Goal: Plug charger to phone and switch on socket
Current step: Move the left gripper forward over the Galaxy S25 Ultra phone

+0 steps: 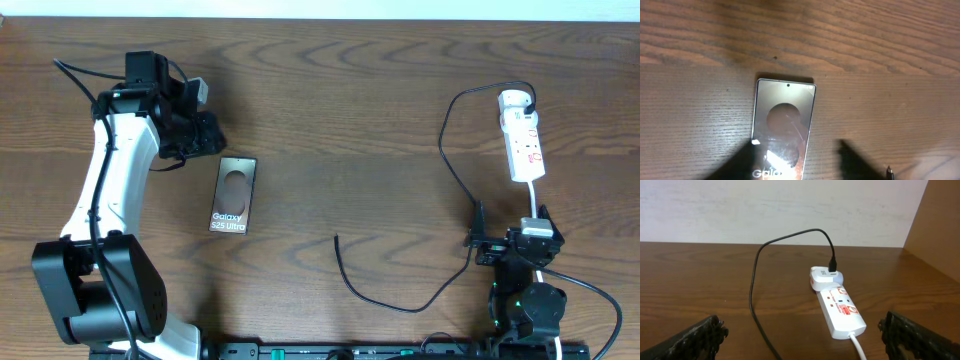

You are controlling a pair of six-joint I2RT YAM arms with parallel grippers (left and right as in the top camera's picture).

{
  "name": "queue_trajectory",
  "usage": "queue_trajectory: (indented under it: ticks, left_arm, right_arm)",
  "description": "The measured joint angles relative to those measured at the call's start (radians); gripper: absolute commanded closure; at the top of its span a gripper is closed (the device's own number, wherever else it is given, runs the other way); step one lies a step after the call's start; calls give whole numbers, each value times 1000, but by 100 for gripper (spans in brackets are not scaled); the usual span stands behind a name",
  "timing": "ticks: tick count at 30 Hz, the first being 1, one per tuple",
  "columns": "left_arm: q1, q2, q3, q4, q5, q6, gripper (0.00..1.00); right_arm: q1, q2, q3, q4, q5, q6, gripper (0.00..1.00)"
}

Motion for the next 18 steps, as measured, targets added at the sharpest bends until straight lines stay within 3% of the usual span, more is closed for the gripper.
queue_trajectory:
  ticks: [18]
  left_arm:
    - [-63, 0, 0, -144, -209, -2, 2]
  right_arm:
    - [0, 0, 0, 0, 0, 0, 1]
